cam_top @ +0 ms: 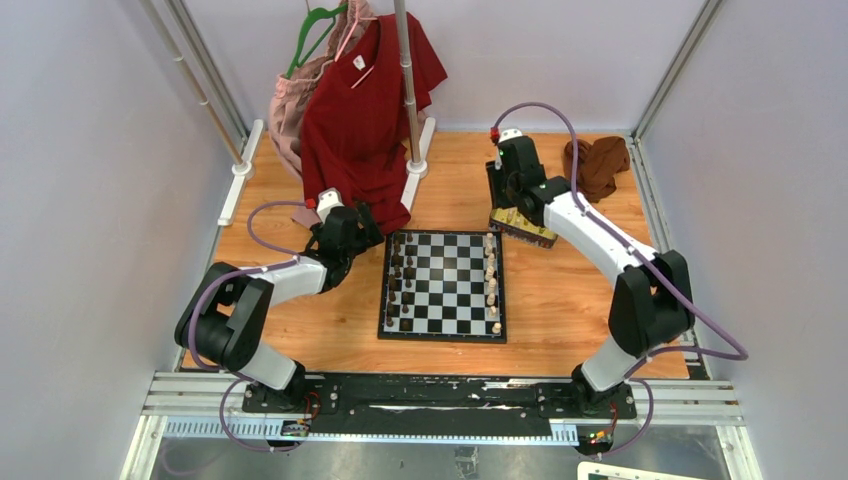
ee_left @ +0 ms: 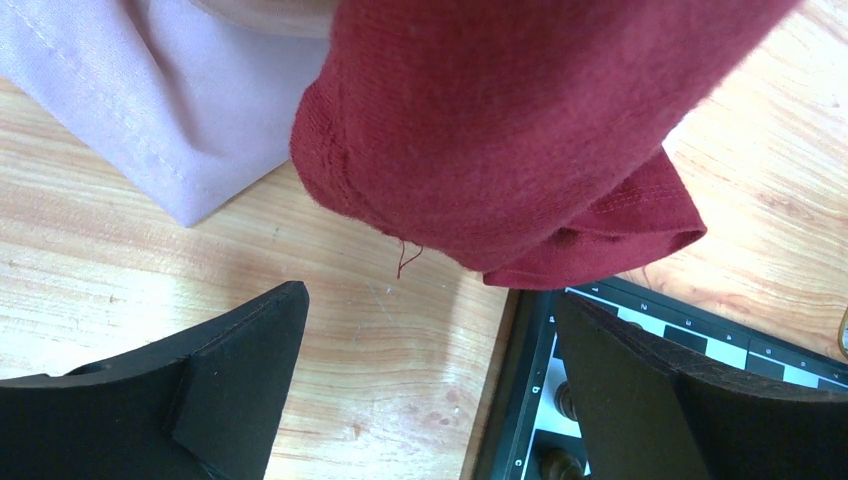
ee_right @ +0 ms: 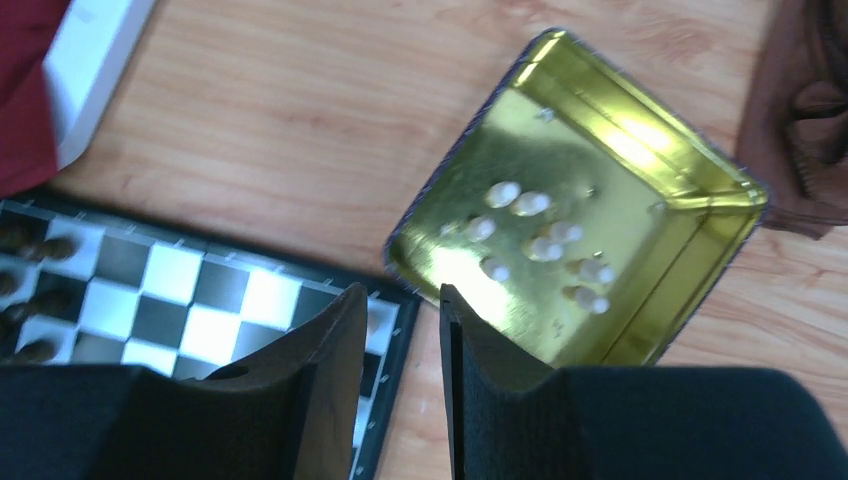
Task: Set up the chess pieces on the board
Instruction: Pick up the chess piece from the storage box.
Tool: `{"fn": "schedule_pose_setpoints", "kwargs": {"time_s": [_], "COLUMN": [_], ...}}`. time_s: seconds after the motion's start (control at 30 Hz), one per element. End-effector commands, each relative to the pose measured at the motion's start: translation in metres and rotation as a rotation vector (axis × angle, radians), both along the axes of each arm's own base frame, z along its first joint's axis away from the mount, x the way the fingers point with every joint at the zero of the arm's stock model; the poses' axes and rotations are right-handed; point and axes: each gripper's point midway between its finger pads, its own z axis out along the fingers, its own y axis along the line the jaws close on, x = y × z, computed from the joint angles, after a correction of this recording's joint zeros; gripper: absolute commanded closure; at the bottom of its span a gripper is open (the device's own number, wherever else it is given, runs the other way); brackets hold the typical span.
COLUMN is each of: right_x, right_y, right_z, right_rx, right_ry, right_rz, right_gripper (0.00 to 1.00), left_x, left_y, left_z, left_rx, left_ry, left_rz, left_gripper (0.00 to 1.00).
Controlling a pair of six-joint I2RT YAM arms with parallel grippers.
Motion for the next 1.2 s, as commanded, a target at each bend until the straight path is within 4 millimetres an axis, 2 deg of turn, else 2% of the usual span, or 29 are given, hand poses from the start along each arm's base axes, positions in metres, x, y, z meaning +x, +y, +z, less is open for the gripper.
{"fn": "schedule_pose_setpoints", "kwargs": {"time_s": [0.0, 0.27, 0.5, 0.8, 1.17], "right_x": [0.034, 0.066, 0.075, 0.085, 0.091], "right_y": [-0.035, -0.06, -0.063, -0.063, -0.065], "right_z": [-0.014, -0.053, -0.076, -0.096, -0.106], "right_rx": [-0.069, -0.121, -0.116, -0.112, -0.114], "right_ry": [0.014, 0.088, 0.135, 0.162, 0.18], "right_rz": [-0.092, -0.121, -0.11, -0.103, -0.1], "right_gripper": [0.64, 0.64, 0.64, 0.65, 0.69], "left_x": [0.006, 0.01, 0.011, 0.011, 0.011], "left_y": [0.003, 0.003, 0.0, 0.002, 0.003], "left_z": [0.016, 0.01, 0.004, 0.001, -0.004], "left_rx": [-0.01, 0.0, -0.004, 0.008, 0.012], "left_ry": [-0.054, -0.036, -0.022, -0.014, -0.003], "left_rz": [0.014, 0.019, 0.016, 0.019, 0.023], "left_gripper": [0.0, 0.0, 0.0, 0.0, 0.0]}}
